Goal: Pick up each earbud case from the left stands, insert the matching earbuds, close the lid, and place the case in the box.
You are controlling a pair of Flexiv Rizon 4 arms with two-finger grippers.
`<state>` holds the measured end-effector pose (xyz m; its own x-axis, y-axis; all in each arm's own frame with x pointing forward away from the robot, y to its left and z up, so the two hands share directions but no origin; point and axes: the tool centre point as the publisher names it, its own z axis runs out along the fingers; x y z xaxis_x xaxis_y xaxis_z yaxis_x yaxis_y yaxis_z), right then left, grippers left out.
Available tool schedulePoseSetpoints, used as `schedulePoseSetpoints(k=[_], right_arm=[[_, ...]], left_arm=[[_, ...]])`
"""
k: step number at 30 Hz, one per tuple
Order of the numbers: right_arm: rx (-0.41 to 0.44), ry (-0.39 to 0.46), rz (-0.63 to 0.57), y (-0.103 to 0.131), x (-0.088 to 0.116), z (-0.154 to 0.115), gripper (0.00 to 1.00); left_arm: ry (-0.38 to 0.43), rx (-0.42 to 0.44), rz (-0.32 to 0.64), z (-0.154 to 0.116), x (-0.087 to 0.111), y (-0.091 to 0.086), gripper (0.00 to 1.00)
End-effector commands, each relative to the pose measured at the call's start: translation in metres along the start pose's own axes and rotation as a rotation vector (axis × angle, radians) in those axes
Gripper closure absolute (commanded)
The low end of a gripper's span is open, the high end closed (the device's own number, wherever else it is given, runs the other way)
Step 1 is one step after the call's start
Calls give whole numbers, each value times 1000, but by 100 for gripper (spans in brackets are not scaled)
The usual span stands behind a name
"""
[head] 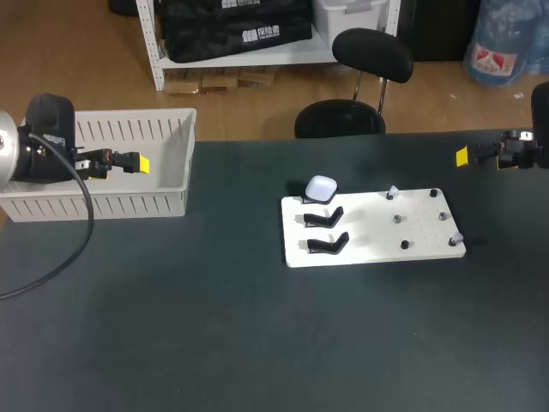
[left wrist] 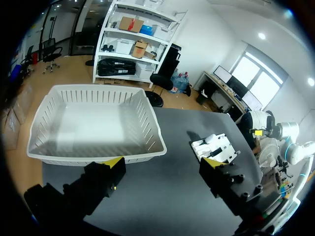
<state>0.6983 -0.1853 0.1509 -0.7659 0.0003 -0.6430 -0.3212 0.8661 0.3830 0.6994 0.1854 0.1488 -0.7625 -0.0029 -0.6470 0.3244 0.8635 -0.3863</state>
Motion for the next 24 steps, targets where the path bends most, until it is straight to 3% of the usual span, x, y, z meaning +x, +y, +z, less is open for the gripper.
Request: schedulePoseSetpoints(k=[1, 10, 18, 24], right_arm=[[-1, 0, 0, -1, 0, 1, 0], [-1, 0, 0, -1, 0, 1, 0], [-1, 0, 0, -1, 0, 1, 0], [-1, 0, 0, -1, 0, 1, 0]], left_arm=[[7, -8, -1, 0, -1, -1, 0], [7, -8, -1, 0, -1, -1, 0], [-104, 296, 478, 13, -16, -7, 0], [-174, 449, 727, 12, -24, -8, 0]])
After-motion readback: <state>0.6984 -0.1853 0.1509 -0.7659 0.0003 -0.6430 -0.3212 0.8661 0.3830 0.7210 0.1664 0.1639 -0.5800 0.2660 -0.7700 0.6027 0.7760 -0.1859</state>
